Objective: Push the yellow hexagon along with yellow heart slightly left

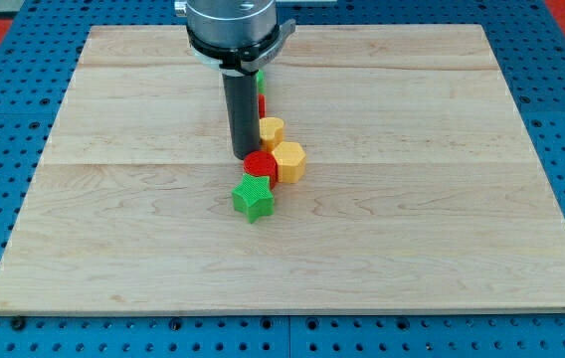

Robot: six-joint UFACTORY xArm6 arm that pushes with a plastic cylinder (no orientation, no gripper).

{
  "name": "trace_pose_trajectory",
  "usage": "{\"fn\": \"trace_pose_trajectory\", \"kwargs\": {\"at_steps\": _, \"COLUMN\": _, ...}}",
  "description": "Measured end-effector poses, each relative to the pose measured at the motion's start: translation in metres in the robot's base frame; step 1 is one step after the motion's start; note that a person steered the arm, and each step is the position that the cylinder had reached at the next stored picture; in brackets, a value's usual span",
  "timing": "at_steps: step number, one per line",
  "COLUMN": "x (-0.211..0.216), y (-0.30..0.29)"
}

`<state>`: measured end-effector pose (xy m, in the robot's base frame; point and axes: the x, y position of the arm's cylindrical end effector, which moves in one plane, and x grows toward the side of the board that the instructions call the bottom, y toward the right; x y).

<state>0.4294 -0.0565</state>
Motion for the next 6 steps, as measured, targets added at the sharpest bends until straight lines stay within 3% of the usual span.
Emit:
{"fn": "trace_pose_trajectory", "kwargs": {"at_steps": 1, "x": -0.003, "y": -0.027}}
{"fn": "trace_pose_trajectory", "kwargs": {"at_steps": 2, "x": 0.031, "y": -0.046}}
{"fn": "trace_pose_trajectory", "kwargs": {"at_steps": 3, "x": 0.104, "y": -0.098}}
{"fn": "trace_pose_trajectory", "kwargs": {"at_steps": 4, "x": 0.139, "y": -0.078}}
{"fn": "trace_pose_trajectory", "kwargs": {"at_steps": 5, "x": 0.122, "y": 0.04}}
{"fn": "trace_pose_trajectory", "kwargs": {"at_steps": 6, "x": 0.09, "y": 0.076}}
